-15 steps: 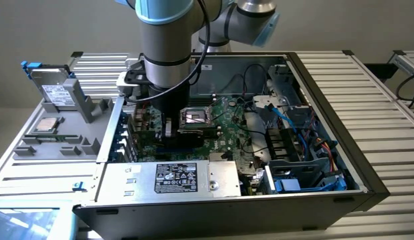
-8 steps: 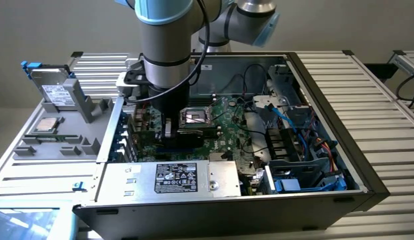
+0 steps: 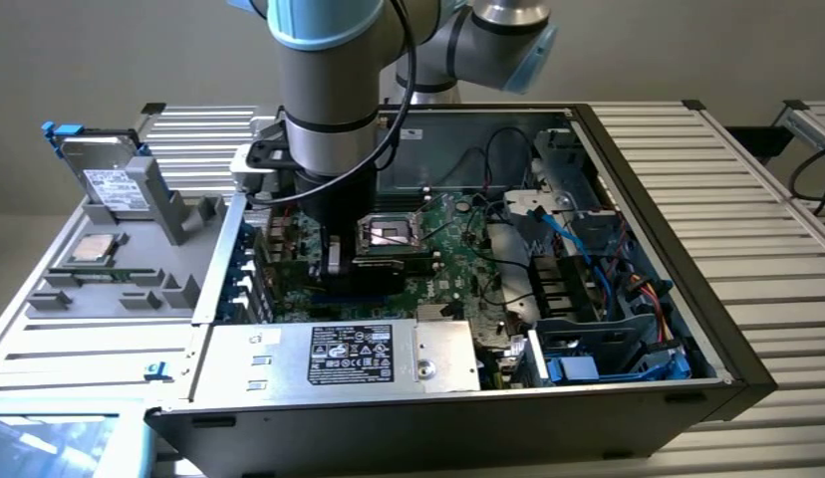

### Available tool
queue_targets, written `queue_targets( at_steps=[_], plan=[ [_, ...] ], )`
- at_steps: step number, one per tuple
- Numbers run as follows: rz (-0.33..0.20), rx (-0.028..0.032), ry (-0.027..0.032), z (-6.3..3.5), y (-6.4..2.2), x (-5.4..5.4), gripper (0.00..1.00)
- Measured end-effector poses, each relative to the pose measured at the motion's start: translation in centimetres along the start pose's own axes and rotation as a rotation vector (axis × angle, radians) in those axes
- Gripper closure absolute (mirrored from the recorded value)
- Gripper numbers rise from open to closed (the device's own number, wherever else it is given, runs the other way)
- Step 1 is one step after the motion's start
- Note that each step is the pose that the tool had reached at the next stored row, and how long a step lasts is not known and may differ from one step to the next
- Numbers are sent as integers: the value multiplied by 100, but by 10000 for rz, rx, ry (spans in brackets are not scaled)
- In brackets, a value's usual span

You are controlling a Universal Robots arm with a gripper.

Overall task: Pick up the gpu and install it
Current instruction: 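Insert the gpu into the slot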

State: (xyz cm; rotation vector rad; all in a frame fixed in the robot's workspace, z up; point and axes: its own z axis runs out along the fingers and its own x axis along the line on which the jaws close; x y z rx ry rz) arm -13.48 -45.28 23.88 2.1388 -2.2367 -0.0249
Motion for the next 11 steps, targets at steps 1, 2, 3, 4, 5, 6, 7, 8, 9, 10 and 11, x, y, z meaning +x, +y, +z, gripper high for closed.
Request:
queue_targets(
  at_steps=[1,2,3,4,5,6,7,8,9,10,11],
  plan=[
    [0,0,0,2,0,0,71],
    [0,1,-1,5,0,0,71],
    [-1,1,0,8,2,0,71],
    [0,2,0,10,6,0,71],
    [-3,4,0,13,13,0,71],
    [-3,2,5,14,15,0,71],
    [-3,2,5,14,15,0,71],
    [-1,1,6,14,16,0,71],
    [1,1,6,14,17,0,71],
    [0,1,6,14,17,0,71],
    [0,1,6,14,17,0,71]
  ],
)
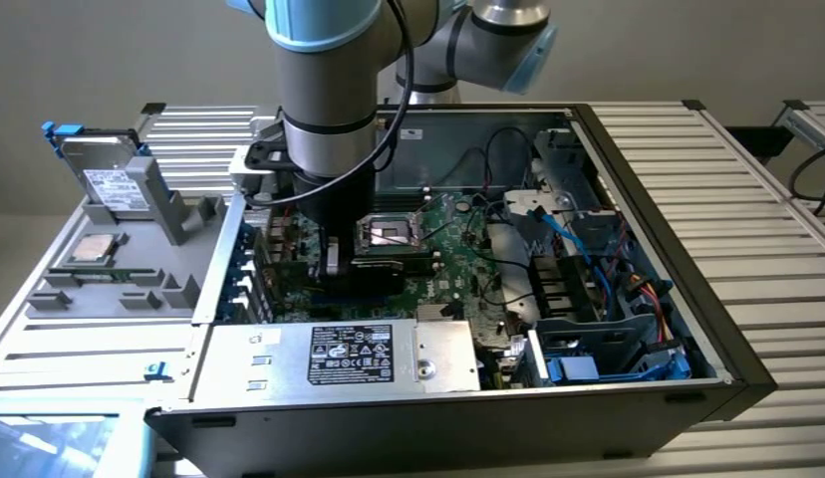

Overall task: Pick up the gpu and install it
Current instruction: 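Insert the gpu into the slot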

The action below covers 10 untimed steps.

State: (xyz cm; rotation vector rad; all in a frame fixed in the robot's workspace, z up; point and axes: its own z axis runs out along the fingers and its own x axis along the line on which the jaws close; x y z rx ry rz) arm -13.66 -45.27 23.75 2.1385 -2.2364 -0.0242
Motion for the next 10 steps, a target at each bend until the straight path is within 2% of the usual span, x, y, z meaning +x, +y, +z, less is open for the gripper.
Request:
queue_targets(
  at_steps=[10],
  plan=[
    [-1,2,-4,1,0,4,71]
  ],
)
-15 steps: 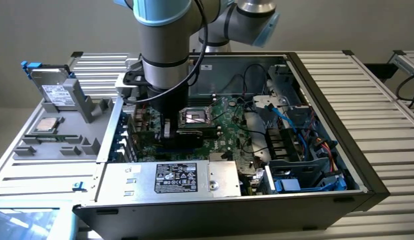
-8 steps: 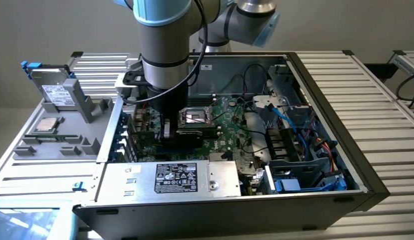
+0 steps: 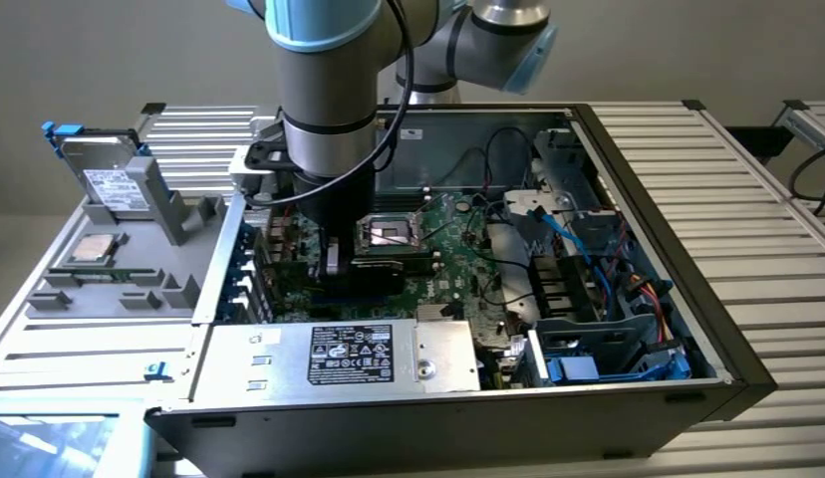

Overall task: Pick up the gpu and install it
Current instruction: 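Insert the gpu into the slot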

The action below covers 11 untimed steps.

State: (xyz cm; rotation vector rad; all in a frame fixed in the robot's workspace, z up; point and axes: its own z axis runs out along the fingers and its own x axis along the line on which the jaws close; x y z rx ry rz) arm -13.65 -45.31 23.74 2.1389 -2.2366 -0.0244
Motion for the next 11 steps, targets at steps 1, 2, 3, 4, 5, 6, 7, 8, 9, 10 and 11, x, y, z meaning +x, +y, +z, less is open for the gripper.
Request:
queue_targets(
  at_steps=[1,2,3,4,5,6,7,8,9,10,11],
  plan=[
    [-1,0,-7,1,0,5,71],
    [-1,0,-12,0,0,8,71],
    [0,1,-13,1,0,7,71],
    [0,3,-14,0,0,8,71],
    [0,3,-15,0,0,8,71],
    [0,3,-15,0,0,9,71],
    [-1,2,-24,0,0,11,71],
    [-4,2,-51,1,-1,19,71],
    [-5,0,-93,1,-2,29,71],
    [-6,-1,-119,1,-2,30,71],
    [-5,-1,-127,1,-2,29,71]
  ],
)
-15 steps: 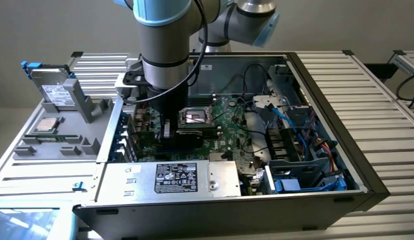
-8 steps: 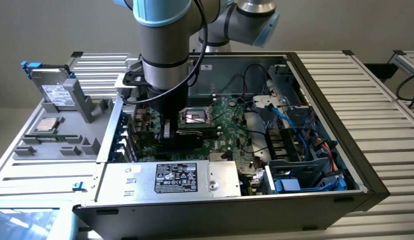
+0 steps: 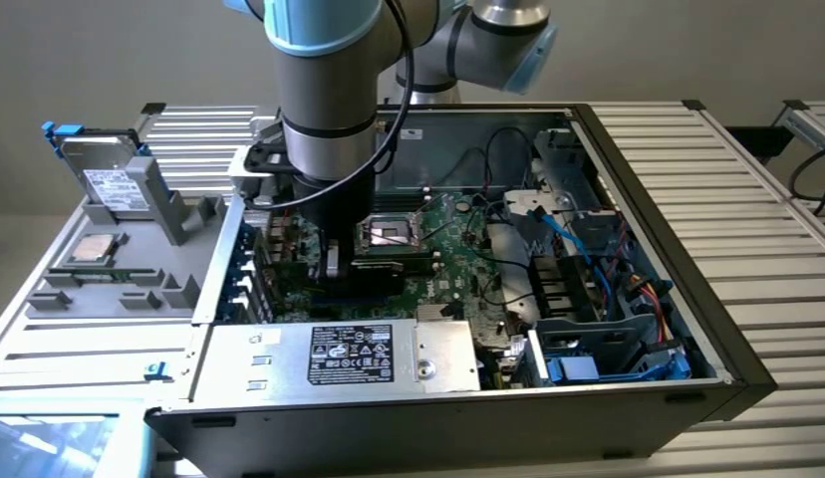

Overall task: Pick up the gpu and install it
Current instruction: 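Insert the gpu into the slot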

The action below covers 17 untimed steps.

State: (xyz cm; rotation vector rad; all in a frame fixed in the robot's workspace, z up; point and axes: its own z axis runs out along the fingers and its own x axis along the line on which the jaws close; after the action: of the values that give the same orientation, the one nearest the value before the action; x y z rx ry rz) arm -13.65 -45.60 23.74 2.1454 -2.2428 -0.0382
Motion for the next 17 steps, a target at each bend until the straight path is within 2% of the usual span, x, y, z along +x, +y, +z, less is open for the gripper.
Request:
queue_targets(
  at_steps=[17],
  plan=[
    [-3,0,-11,2,5,8,71]
  ],
)
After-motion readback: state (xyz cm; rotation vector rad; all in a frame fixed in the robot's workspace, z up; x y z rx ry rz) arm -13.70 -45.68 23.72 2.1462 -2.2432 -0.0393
